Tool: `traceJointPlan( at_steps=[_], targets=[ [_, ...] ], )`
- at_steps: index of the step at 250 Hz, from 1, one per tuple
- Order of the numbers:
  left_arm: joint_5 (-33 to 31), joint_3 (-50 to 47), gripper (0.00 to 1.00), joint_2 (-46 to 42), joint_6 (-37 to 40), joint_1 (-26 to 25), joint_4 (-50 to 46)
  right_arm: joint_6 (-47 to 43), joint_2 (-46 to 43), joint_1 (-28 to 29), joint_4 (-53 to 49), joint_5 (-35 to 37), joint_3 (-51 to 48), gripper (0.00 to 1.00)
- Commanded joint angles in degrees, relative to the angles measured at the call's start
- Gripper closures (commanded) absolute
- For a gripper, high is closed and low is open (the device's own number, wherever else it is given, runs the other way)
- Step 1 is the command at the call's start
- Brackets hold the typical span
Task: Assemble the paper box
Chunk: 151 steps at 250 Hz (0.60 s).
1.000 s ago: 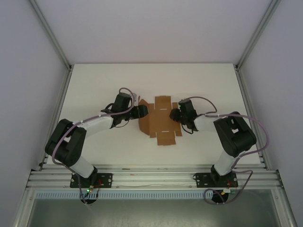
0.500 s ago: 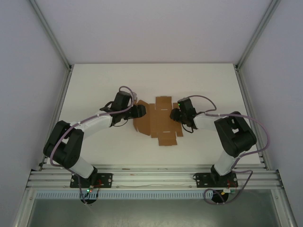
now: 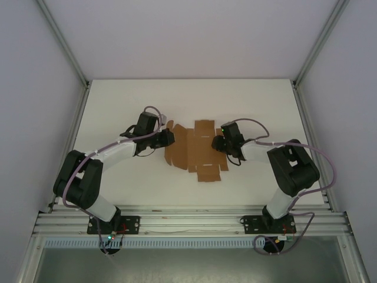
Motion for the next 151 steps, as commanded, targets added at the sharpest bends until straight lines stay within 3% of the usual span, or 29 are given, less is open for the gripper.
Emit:
traceJointPlan(
  at_steps=[1,41,69,110,151],
  targets=[
    [5.1,-2.5,1.00,-4.0,-0.1,1.3,5.6,-2.2,-4.3,-0.5,-9.8,1.4,-1.1,0.53],
    [11.7,-5.0,1.00,-11.1,-2.7,2.0,14.8,-5.6,-18.0,-2.9,-12.9,-1.7,-2.4,0.27],
    [17.2,-5.4,1.00,-16.6,-3.7,1.9,20.8,-7.6,-28.8,-6.6,-13.7,-7.9,-4.4,0.01],
    [21.8,-4.7,1.00,-23.5,-5.8,2.0,26.7,-8.6,-41.4,-14.6,-11.8,-21.6,-7.1,0.00],
    [22.1,-4.1,1.00,-29.2,-7.6,2.0,28.7,-7.1,-45.9,-20.4,-8.4,-36.3,-8.0,0.02]
  ],
)
